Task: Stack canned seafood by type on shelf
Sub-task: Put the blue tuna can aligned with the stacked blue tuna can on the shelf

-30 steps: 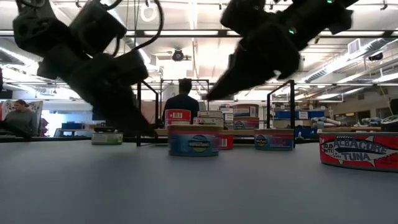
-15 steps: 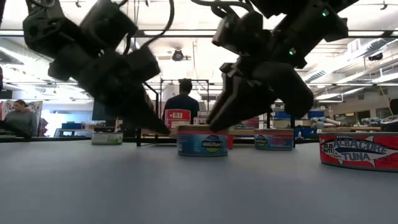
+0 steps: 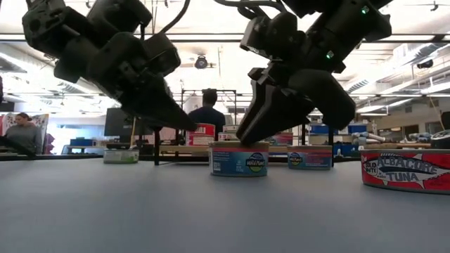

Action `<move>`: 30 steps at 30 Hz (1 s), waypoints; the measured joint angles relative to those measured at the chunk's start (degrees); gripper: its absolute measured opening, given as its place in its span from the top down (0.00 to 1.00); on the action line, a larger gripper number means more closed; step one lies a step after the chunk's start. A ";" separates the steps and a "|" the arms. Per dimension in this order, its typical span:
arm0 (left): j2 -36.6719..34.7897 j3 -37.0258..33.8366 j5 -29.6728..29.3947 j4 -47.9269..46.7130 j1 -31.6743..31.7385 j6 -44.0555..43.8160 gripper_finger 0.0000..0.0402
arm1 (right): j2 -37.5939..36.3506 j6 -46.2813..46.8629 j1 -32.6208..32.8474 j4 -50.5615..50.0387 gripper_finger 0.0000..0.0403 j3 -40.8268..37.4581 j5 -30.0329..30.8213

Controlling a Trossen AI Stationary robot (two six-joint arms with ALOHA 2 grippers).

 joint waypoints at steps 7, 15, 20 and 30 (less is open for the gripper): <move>-0.24 -0.02 -0.29 0.21 -0.03 0.00 1.00 | 0.00 0.07 0.00 -0.15 0.68 0.05 0.00; -0.22 -0.07 -0.29 0.04 -0.03 -0.02 1.00 | -0.02 0.08 0.00 -0.53 0.68 0.03 0.00; -0.22 -0.07 -0.31 0.40 -0.03 -0.02 1.00 | -0.02 0.10 -0.04 -1.29 0.68 0.03 0.00; -0.20 -1.97 1.15 12.81 -0.03 5.27 1.00 | -0.72 0.83 0.25 -1.93 0.69 -0.01 0.00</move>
